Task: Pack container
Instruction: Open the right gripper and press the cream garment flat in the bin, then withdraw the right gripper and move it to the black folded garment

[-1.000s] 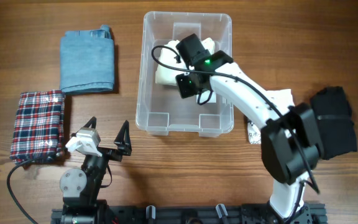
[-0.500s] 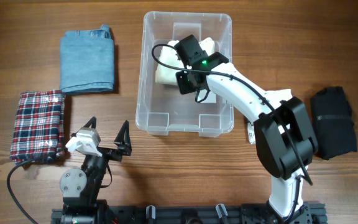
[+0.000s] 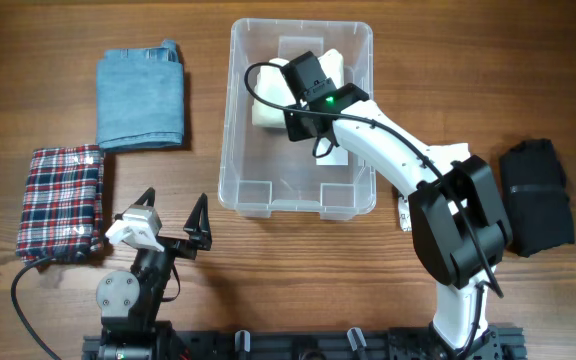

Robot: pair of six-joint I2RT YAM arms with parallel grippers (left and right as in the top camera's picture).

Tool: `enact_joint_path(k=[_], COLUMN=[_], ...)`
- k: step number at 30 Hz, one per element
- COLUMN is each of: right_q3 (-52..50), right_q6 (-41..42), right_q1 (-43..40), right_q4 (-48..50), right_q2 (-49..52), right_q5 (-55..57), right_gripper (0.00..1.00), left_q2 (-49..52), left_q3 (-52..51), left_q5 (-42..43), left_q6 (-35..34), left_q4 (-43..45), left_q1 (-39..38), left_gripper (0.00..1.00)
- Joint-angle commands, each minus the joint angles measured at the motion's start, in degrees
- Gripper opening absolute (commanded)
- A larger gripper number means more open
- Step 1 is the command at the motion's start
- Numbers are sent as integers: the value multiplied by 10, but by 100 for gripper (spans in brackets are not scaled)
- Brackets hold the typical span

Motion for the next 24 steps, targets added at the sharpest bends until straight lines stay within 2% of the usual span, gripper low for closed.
enact_joint_path(k=[1, 7, 14, 17, 22, 23, 24], right_q3=[-3, -1, -1, -1, -1, -1, -1], right_q6=[9, 27, 27, 22, 24, 34, 49], right_q1=[-5, -5, -5, -6, -18, -31, -39], right_q4=[8, -7, -35, -48, -89, -118, -135], right_q2=[10, -34, -160, -222, -305, -333, -347], right_q5=[15, -28, -30, -29, 8, 37, 60], right_gripper=[4, 6, 16, 29, 61, 75, 76], left_q2=[0, 0, 0, 0, 0, 0, 0], left_q3=[-4, -3, -4, -4, -3, -3, -3], left_q5=[1, 1, 1, 1, 1, 1, 1], left_q6=[9, 9, 9, 9, 9, 9, 9], left_q4=[0, 0, 0, 0, 0, 0, 0], left_q1=[5, 5, 5, 5, 5, 5, 5], left_gripper=[100, 100, 100, 100, 100, 100, 100])
